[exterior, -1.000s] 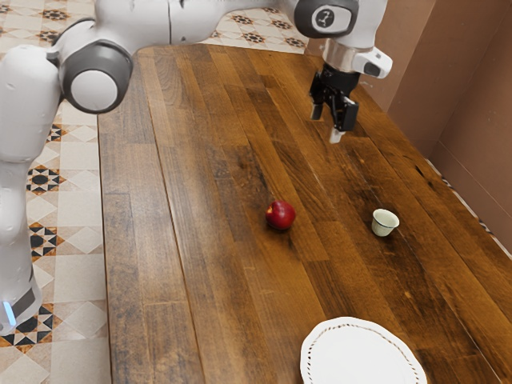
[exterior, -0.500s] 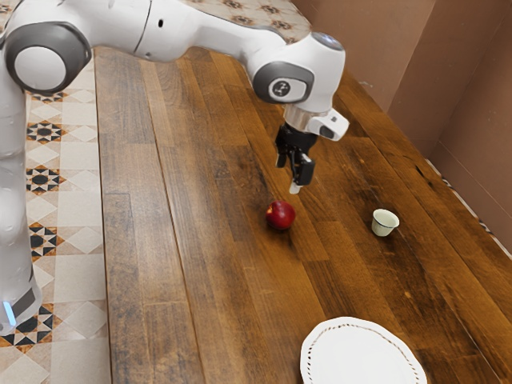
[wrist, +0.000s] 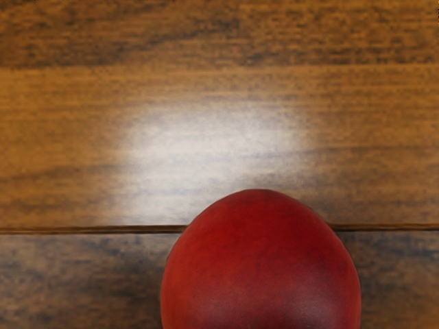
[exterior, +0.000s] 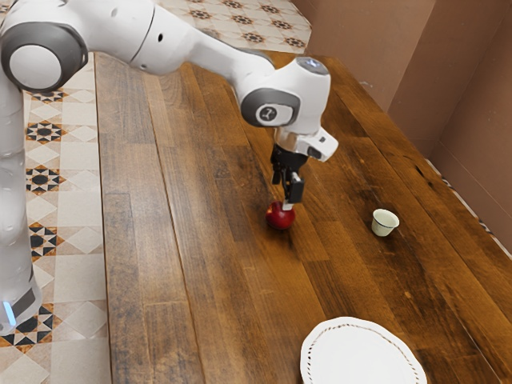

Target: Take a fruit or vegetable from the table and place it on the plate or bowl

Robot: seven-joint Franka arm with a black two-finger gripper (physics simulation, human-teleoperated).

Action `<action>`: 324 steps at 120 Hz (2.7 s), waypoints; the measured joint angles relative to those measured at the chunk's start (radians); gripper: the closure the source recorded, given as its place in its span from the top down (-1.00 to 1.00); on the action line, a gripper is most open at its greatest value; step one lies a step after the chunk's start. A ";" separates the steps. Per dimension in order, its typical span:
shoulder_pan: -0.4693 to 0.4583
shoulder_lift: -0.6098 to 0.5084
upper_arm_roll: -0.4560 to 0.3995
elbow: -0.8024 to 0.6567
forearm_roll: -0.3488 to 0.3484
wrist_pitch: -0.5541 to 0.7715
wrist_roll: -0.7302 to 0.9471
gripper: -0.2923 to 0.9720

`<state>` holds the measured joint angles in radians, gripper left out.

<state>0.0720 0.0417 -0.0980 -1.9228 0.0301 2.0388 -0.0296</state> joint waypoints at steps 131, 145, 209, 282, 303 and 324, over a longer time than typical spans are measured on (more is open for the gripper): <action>-0.012 0.103 -0.008 -0.039 -0.005 0.136 0.034 0.30; -0.012 0.102 -0.008 -0.039 -0.001 0.139 0.033 0.07; 0.003 -0.020 -0.126 0.024 0.014 0.043 0.023 0.00; -0.143 0.179 -0.380 0.338 0.132 -0.101 0.023 0.00; -0.173 0.259 -0.379 0.425 0.173 -0.105 0.023 0.00; -0.241 0.394 -0.379 0.555 0.224 -0.114 0.024 0.00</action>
<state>-0.1689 0.4353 -0.4765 -1.3678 0.2538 1.9243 -0.0055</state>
